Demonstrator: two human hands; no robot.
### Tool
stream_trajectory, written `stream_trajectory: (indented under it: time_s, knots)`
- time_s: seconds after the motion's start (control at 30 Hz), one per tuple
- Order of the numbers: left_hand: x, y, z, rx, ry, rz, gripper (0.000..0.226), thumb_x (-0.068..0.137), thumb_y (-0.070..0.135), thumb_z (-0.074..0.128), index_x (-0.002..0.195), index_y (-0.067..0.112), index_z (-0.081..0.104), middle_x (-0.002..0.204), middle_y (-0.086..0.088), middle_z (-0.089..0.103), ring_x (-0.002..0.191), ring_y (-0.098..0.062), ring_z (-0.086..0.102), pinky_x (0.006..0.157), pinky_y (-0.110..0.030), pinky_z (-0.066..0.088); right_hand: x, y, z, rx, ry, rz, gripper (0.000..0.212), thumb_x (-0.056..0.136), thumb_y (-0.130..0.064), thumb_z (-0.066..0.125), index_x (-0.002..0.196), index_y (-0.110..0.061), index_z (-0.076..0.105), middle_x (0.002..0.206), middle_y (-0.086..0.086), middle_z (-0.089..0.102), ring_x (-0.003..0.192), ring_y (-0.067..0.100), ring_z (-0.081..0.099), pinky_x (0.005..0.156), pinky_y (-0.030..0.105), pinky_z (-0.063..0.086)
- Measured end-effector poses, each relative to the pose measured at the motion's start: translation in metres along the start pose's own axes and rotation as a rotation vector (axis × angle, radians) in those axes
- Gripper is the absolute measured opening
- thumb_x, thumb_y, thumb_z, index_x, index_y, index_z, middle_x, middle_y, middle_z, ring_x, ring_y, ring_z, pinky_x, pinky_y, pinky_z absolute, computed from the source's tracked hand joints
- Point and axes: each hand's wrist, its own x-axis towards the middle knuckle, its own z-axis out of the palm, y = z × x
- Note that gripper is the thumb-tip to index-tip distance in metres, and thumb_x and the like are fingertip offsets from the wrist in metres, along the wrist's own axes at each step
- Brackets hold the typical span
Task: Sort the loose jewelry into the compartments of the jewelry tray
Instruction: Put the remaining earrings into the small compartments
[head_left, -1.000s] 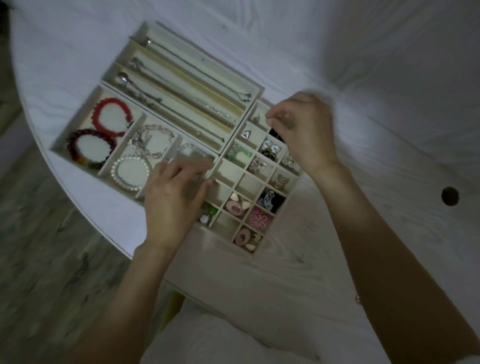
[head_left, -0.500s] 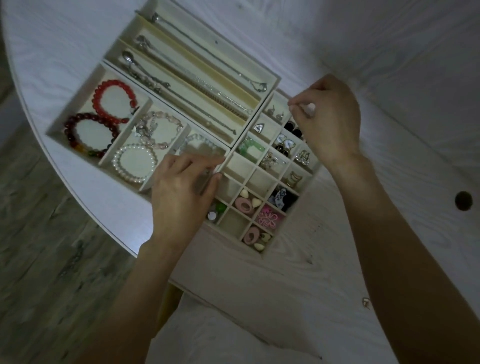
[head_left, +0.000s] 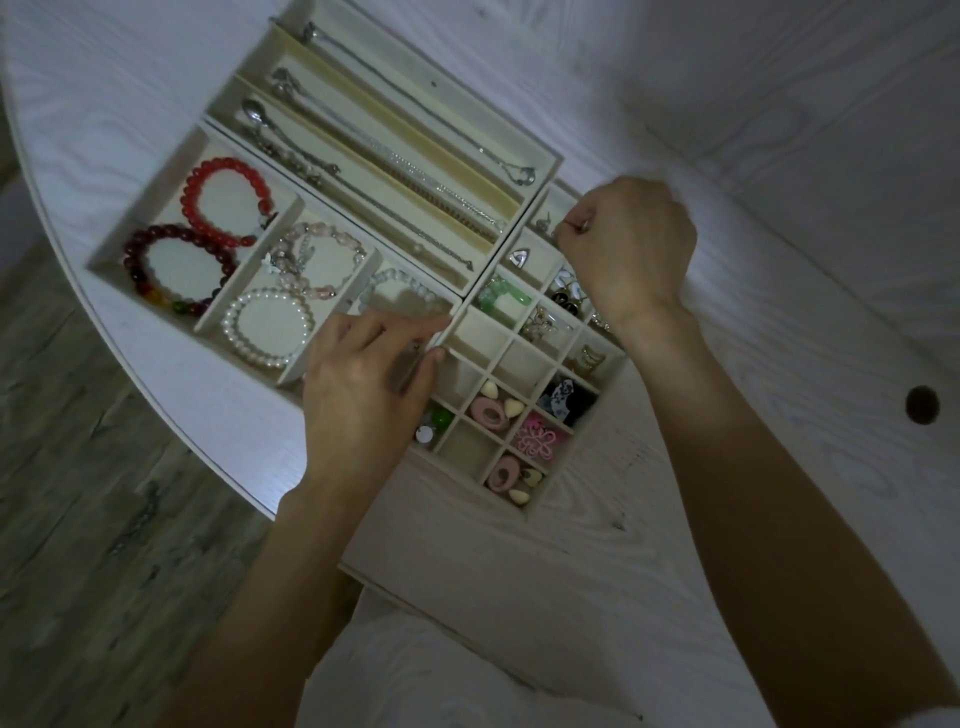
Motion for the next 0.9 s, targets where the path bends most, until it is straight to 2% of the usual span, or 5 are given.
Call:
stream_trajectory:
  time_s: [0.17,0.47,0.67,0.8,0.9]
  knots:
    - [0.001,-0.001,0.000,-0.002,0.007,0.010,0.023,0.087,0.020,0.066,0.109,0.018,0.071,0.095,0.000,0.067,0.086,-0.013,0.046,0.077,-0.025,0.033,-0.003,0.000,-0.001,0.021,0.027,-0.028,0.024,0.090,-0.013,0.051,0.083,-0.017,0.074,0.086,0.001,0.068,0.073,0.015,0.060,0.061,0.023,0.035]
    - [0.001,-0.001,0.000,0.002,0.008,0.016,0.022,0.087,0.019,0.068,0.108,0.019,0.071,0.095,0.001,0.067,0.086,-0.017,0.050,0.078,-0.027,0.036,-0.006,-0.001,0.001,0.071,0.058,-0.035,0.017,0.093,-0.021,0.058,0.096,-0.019,0.074,0.098,0.003,0.068,0.083,0.017,0.061,0.068,0.024,0.036]
    - [0.002,0.000,0.000,0.016,0.004,0.024,0.022,0.086,0.017,0.068,0.107,0.017,0.072,0.094,0.001,0.068,0.085,-0.020,0.052,0.079,-0.028,0.036,-0.007,0.005,-0.005,0.148,0.054,0.006,0.015,0.092,-0.025,0.059,0.097,-0.021,0.073,0.100,0.000,0.066,0.077,0.006,0.051,0.064,0.021,0.033]
    - [0.003,0.001,-0.002,0.036,-0.004,0.028,0.021,0.087,0.019,0.065,0.107,0.017,0.072,0.094,0.000,0.068,0.084,-0.021,0.054,0.078,-0.026,0.035,-0.024,0.018,-0.023,0.332,0.162,-0.028,0.016,0.090,-0.024,0.060,0.094,-0.015,0.073,0.084,0.003,0.063,0.070,0.012,0.052,0.060,0.019,0.034]
    - [0.005,0.005,-0.002,0.087,-0.009,0.051,0.021,0.088,0.019,0.064,0.108,0.015,0.070,0.098,-0.004,0.068,0.085,-0.026,0.056,0.077,-0.026,0.034,-0.068,0.049,-0.042,0.370,0.292,0.019,0.018,0.091,-0.023,0.057,0.099,-0.014,0.071,0.082,-0.003,0.058,0.073,0.013,0.049,0.068,0.022,0.033]
